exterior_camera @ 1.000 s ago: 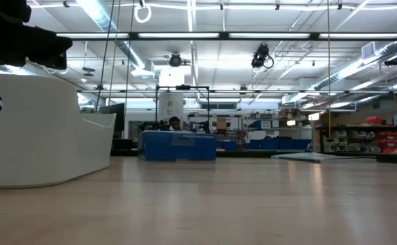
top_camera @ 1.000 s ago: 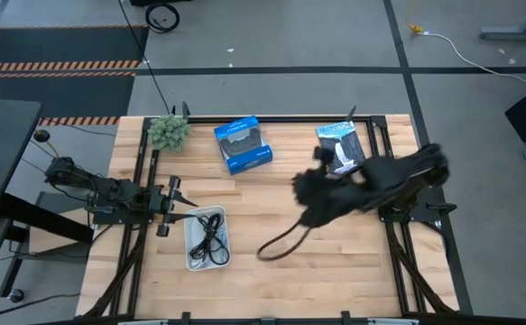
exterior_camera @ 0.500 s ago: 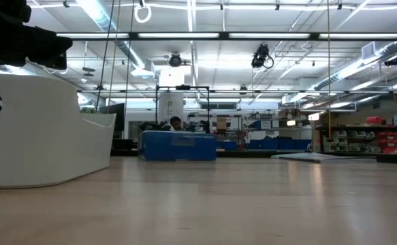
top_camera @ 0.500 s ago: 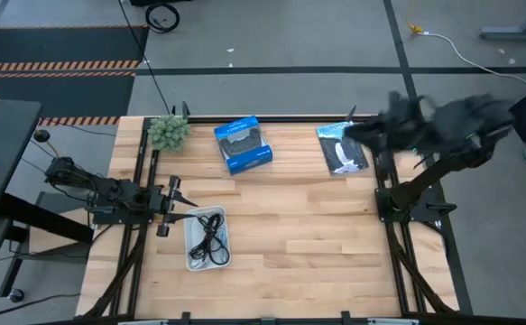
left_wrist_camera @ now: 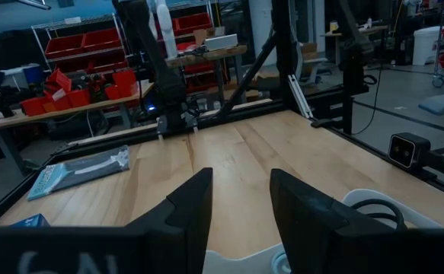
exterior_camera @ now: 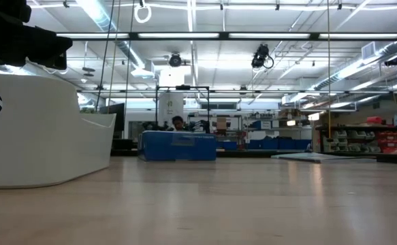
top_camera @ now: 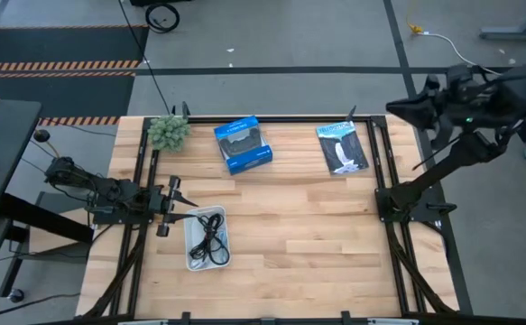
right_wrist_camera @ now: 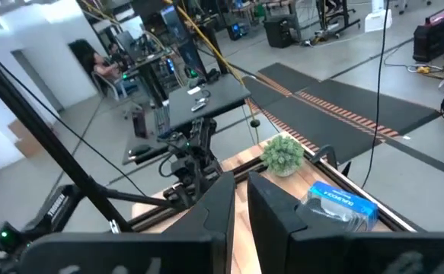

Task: Pick and place USB-C Cables
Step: Return to Home Position

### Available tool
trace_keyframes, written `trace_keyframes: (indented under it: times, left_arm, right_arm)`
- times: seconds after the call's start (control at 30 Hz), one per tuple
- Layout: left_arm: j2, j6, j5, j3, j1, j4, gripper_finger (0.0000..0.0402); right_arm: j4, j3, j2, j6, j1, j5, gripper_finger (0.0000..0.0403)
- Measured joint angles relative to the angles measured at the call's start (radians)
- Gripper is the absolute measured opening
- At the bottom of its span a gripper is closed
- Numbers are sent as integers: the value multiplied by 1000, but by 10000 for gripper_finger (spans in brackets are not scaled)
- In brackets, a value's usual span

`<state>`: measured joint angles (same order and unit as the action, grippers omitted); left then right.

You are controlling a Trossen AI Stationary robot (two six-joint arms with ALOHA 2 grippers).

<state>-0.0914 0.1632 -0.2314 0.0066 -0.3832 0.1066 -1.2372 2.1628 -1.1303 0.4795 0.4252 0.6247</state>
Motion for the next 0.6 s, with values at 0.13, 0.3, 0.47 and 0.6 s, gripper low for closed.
trace_keyframes:
  times: [0.13, 0.3, 0.47, 0.6]
  left_arm:
    - [0, 0, 0, 0, 0, 0, 142]
    - [0, 0, 0, 0, 0, 0, 142]
    - [0, 0, 0, 0, 0, 0, 142]
    - [0, 0, 0, 0, 0, 0, 142]
  right_arm:
    - [-6, 0, 36, 32, 0, 0, 45]
    - [-98, -1, 83, 152, 0, 31, 45]
    - [-180, -60, 123, 250, 0, 94, 45]
    - [-160, -173, 177, 251, 0, 105, 45]
